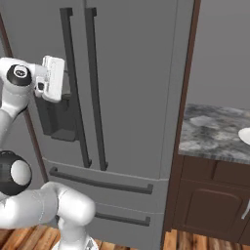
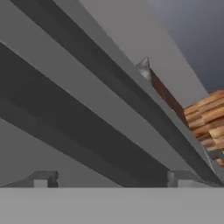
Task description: Place the fish on the counter behind the older fish on the same shelf of the fridge to maintain FIFO order. Close the fridge door when finished.
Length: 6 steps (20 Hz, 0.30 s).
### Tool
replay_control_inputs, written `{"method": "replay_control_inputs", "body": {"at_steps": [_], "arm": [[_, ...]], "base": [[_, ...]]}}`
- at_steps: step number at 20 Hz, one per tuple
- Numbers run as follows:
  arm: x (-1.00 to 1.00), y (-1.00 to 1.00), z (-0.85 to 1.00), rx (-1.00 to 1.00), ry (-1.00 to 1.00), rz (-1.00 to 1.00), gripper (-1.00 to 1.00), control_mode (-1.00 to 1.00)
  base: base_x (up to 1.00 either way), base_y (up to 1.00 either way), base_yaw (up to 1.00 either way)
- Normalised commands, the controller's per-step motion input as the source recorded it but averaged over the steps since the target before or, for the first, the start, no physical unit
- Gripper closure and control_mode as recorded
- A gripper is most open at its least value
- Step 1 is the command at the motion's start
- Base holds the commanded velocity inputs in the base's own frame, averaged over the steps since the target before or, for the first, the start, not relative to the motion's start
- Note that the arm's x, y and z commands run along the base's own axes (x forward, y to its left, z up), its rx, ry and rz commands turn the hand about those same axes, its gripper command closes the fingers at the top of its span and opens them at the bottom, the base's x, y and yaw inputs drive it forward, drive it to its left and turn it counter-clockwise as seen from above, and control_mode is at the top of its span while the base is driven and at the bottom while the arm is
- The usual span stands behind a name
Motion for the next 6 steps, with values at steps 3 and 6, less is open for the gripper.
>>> {"method": "replay_control_inputs", "body": {"at_steps": [3,6], "arm": [[0.53,-0.15,0.0,0.0,0.0,0.0,-1.0,-1.0],[0.38,-0.22,0.0,0.0,0.0,0.0,-1.0,-1.0]], "base": [[0.0,0.0,0.0],[0.0,0.0,0.0]]}}
